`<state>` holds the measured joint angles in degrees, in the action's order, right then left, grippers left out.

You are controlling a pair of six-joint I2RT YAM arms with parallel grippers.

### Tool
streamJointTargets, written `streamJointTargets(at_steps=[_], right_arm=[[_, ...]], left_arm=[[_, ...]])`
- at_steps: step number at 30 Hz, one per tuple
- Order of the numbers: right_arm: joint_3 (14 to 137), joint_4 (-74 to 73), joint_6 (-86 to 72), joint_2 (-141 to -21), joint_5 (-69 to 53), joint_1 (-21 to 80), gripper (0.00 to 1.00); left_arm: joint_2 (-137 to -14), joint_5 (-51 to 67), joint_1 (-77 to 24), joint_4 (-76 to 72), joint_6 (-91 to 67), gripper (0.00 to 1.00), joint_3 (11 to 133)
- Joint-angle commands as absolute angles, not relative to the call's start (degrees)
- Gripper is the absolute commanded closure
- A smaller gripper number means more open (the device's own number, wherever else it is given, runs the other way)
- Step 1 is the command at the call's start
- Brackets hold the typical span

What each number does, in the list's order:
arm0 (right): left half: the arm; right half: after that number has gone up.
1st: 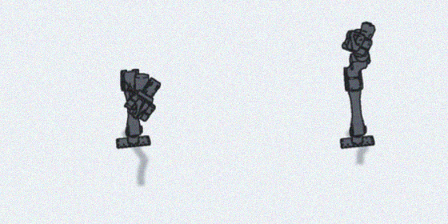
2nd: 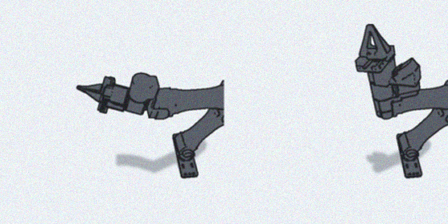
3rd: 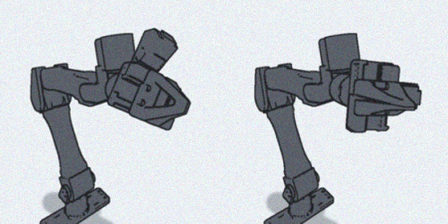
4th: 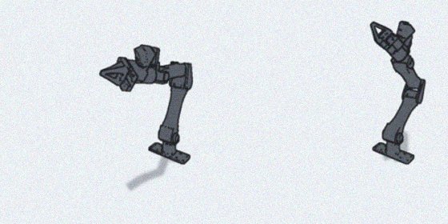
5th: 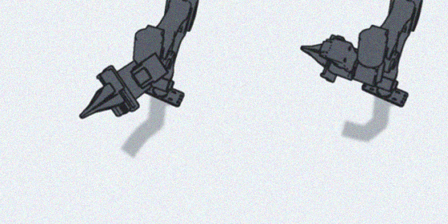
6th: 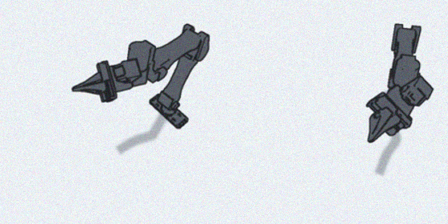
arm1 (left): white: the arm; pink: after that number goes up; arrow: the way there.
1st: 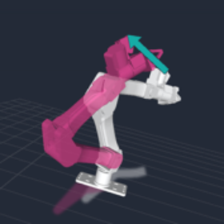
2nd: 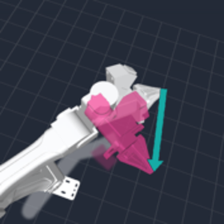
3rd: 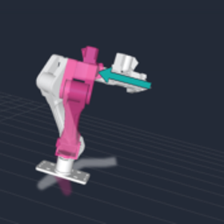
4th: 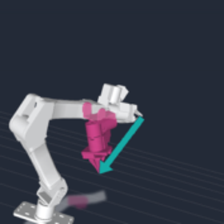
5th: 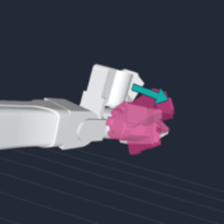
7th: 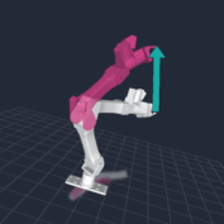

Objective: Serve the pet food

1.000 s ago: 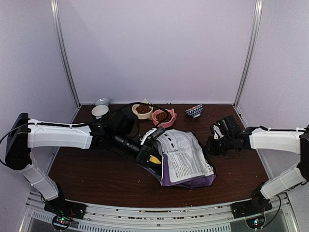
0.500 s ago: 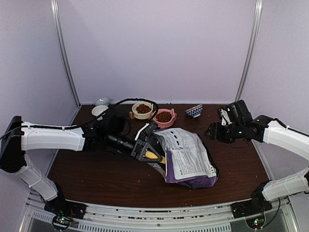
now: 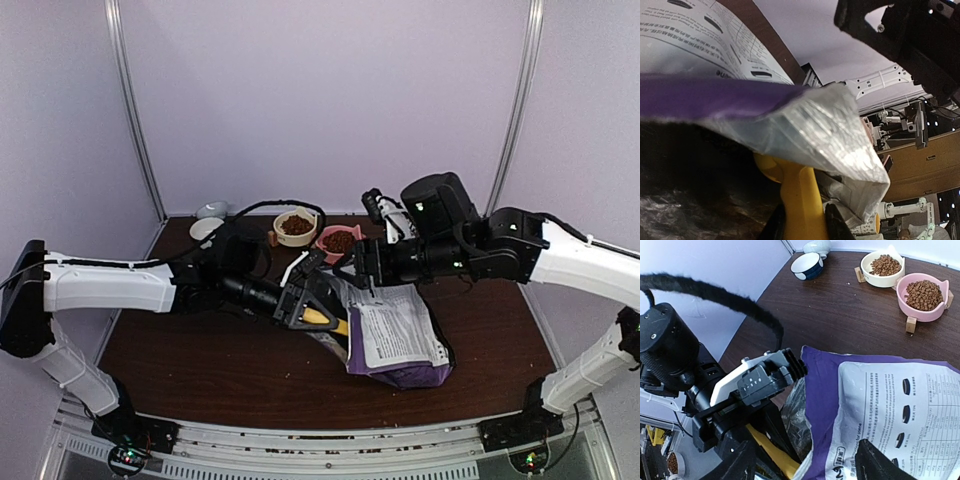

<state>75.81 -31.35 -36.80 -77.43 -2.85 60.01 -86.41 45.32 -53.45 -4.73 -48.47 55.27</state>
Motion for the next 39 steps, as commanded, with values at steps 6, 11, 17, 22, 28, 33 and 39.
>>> streamJointTargets(at_steps=[6, 11, 17, 22, 28, 33, 39], right_arm=[[84.1, -43.1, -36.0, -87.8, 8.6, 63.3, 0.53], [84.3, -45.9, -38.8, -86.0, 15.3, 63.3, 0.99], [80.5, -44.7, -41.6, -81.1, 18.4, 62.8, 1.0], [78.6, -43.7, -43.2, -78.8, 18.3, 62.4, 1.0], [77.8, -41.9, -44.8, -76.9, 17.9, 62.2, 1.0], [76.1, -39.9, -46.6, -74.5, 17.8, 61.6, 1.0], [73.7, -37.8, -48.3, -71.7, 17.9, 60.4, 1.0]], left_arm=[[-83.2, 44.3, -53.3, -14.2, -51.8, 1.0, 54.8], [-81.5, 41.2, -52.0, -17.4, -56.4, 1.0, 51.8], [-79.3, 40.8, -49.9, -28.3, -65.1, 1.0, 46.7], [-78.3, 41.8, -48.9, -31.8, -69.0, 1.0, 44.6], [-78.2, 42.9, -47.8, -37.1, -74.9, 1.0, 42.9], [-77.4, 43.4, -47.2, -38.7, -76.5, 1.0, 41.9], [-75.6, 43.5, -46.5, -37.4, -75.9, 1.0, 40.6]])
